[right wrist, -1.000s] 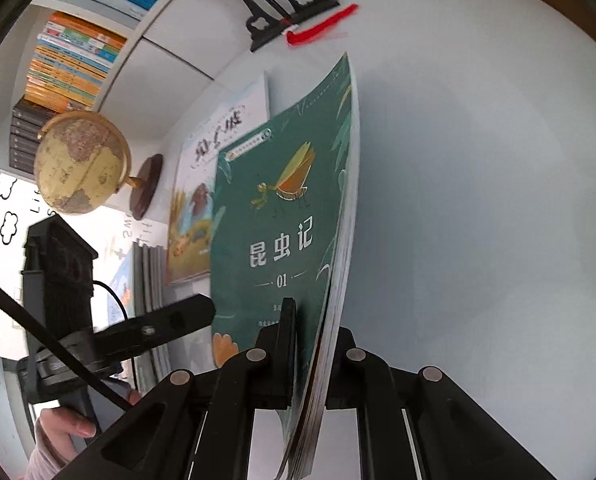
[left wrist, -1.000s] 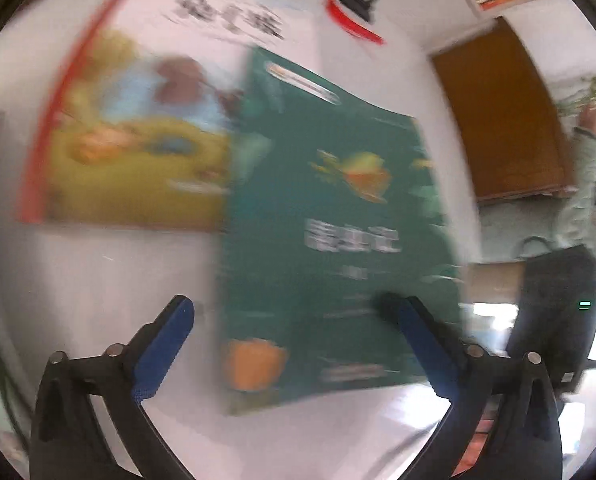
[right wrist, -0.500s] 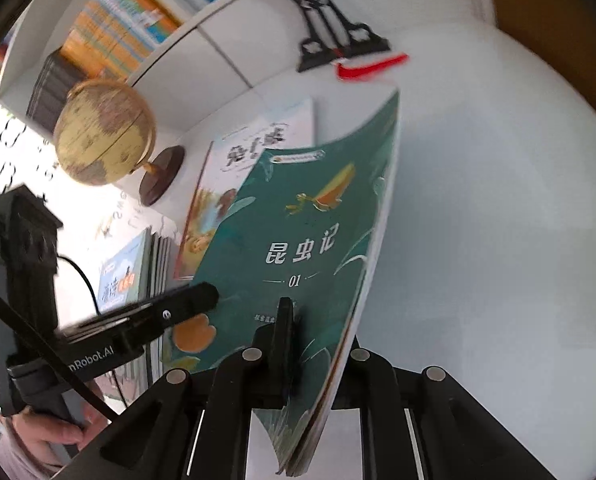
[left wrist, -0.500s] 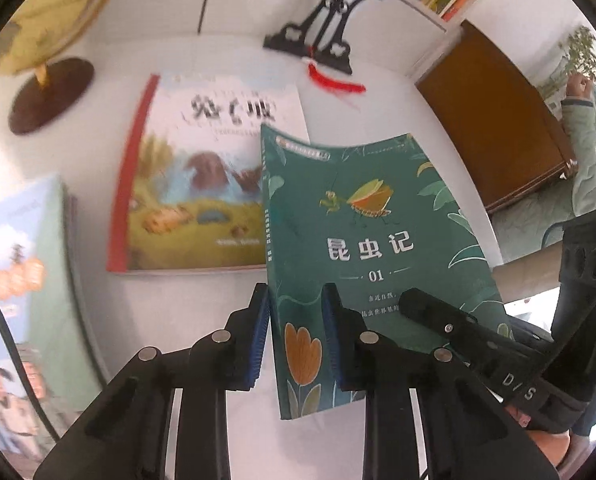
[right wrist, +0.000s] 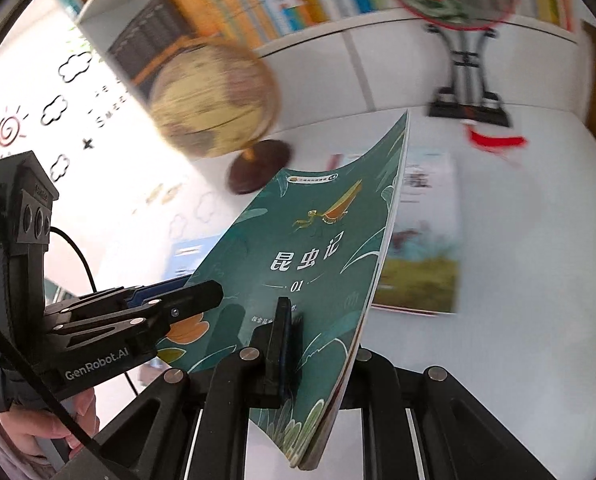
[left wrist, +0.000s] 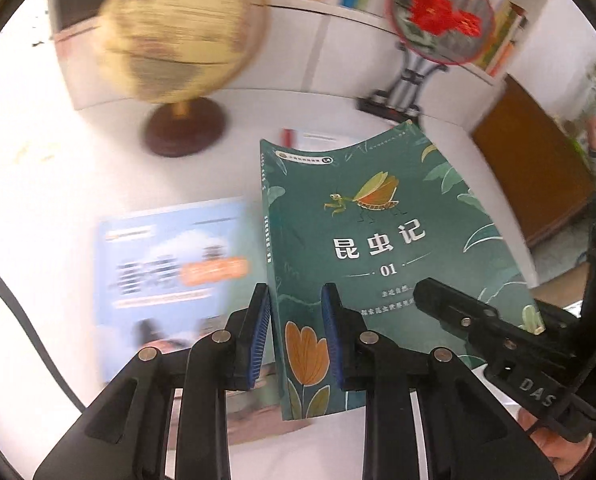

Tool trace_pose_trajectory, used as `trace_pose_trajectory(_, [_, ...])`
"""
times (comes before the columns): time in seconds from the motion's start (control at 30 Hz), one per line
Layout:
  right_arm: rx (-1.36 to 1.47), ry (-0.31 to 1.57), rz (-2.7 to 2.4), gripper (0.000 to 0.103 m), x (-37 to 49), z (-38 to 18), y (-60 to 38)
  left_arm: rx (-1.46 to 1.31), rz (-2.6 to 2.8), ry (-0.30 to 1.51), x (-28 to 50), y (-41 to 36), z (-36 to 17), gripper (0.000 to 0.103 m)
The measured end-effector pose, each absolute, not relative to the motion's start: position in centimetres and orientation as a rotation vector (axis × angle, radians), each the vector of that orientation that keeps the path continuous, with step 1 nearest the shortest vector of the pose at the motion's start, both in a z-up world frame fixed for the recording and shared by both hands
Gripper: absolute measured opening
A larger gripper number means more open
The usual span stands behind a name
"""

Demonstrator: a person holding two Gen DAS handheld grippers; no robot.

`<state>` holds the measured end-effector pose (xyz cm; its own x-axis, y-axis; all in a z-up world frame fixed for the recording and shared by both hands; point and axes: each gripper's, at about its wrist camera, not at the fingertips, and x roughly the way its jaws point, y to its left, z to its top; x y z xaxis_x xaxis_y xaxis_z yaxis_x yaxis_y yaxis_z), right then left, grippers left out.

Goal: Organize books

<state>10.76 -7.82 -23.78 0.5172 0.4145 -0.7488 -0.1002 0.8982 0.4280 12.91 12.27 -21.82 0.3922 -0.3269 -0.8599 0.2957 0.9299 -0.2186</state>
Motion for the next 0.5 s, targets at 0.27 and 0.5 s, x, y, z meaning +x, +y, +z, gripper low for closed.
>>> trace_pose_trajectory(0.27, [0.329,0.996,0.439,0.013,10.3,-23.3,-0.1,-0.096,-0.260,1.127,10.9,19.2,-22.6,0.022])
trace_pose_trajectory(0.5, [0.315,1.023,0.498,0.013,10.3,-24.1,3.5,-0.146,-0.176,1.150,9.6,22.3,-23.9,0.022])
